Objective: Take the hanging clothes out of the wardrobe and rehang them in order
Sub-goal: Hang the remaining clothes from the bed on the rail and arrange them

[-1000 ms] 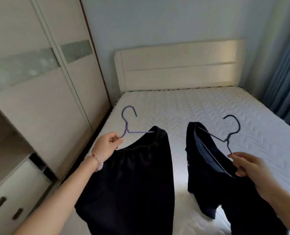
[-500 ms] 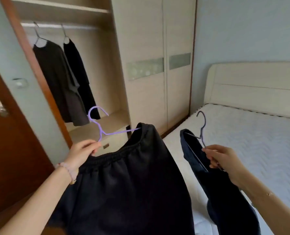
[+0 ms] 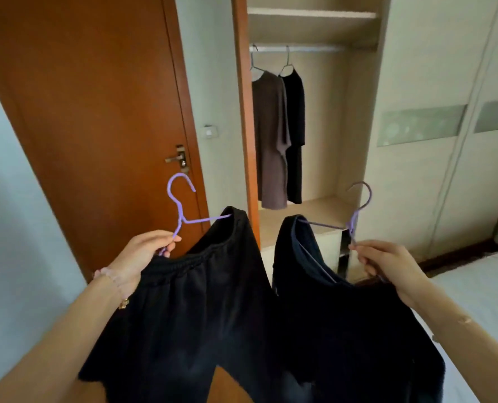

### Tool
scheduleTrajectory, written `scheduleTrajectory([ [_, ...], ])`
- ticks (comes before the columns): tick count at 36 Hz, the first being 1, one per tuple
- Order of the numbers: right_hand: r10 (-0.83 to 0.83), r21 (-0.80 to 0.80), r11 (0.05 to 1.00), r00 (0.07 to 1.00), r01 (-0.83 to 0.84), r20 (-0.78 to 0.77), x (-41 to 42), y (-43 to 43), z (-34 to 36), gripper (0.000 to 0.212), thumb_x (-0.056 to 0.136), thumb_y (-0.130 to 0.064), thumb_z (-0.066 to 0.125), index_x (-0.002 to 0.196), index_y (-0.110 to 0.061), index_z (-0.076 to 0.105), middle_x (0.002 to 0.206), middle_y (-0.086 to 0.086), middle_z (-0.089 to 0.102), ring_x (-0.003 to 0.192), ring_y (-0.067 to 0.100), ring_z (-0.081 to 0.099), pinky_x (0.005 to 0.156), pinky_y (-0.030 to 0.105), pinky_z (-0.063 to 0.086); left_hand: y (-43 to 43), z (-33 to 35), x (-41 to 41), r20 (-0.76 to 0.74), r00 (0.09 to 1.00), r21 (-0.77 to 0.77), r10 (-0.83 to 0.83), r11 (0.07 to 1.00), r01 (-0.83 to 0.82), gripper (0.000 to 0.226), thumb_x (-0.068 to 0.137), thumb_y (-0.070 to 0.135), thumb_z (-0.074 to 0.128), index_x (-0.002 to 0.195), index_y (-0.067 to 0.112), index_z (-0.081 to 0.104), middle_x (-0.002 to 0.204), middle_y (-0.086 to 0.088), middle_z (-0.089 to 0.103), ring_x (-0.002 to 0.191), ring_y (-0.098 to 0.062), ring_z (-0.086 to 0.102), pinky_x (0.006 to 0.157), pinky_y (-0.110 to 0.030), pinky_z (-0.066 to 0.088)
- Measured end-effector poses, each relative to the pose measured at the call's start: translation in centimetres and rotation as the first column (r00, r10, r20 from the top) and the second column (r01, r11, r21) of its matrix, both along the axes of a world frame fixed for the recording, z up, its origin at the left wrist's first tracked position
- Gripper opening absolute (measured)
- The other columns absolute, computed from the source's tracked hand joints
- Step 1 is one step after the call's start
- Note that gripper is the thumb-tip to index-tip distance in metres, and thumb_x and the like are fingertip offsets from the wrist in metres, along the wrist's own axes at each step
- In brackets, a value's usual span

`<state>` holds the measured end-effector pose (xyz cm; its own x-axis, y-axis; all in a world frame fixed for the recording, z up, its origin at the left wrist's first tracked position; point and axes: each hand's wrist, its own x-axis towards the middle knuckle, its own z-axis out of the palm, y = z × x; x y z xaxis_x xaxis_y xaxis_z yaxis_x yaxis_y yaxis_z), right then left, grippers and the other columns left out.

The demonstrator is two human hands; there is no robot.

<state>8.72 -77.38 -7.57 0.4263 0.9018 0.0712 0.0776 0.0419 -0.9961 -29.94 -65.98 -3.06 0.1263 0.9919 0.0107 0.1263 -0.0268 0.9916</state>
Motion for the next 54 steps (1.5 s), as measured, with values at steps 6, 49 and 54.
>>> scheduleTrajectory([
  [6,-0.014,0.037,0.999,0.998,0.016,-0.055,-2.9,6.2,0.7,0.015,0.091,-0.005,0.055,0.091,-0.001,0.069,0.064,0.008,0.047,0.039,0.010,0.039,0.038,0.016,0.039,5.9,-0.2,-2.7,-0.066,0.993,-0.015,-0.094,0.996,0.093,0.022,0.094,0.007,0.049,0.100,0.004,0.070,0.083,-0.007,0.059,0.073,-0.014,0.053,0.070,-0.024,0.044],
  [49,-0.520,0.027,0.854,0.849,0.520,0.094,23.0,45.5,4.7,0.015,0.092,-0.004,0.054,0.089,-0.004,0.069,0.064,0.010,0.046,0.038,0.010,0.037,0.034,0.014,0.035,54.7,2.7,38.5,0.012,0.761,0.177,-0.649,0.750,0.637,0.021,0.091,0.001,0.049,0.090,0.008,0.069,0.067,0.002,0.059,0.062,-0.006,0.053,0.058,-0.008,0.044],
  [54,-0.554,0.022,0.832,0.825,0.555,0.113,25.9,48.8,5.6,0.016,0.092,-0.004,0.054,0.090,-0.002,0.070,0.061,0.011,0.049,0.035,0.009,0.039,0.035,0.014,0.038,59.3,3.8,44.0,0.040,0.697,0.240,-0.716,0.684,0.689,0.021,0.091,0.000,0.048,0.097,-0.001,0.068,0.065,0.003,0.058,0.055,0.001,0.054,0.058,-0.006,0.044],
])
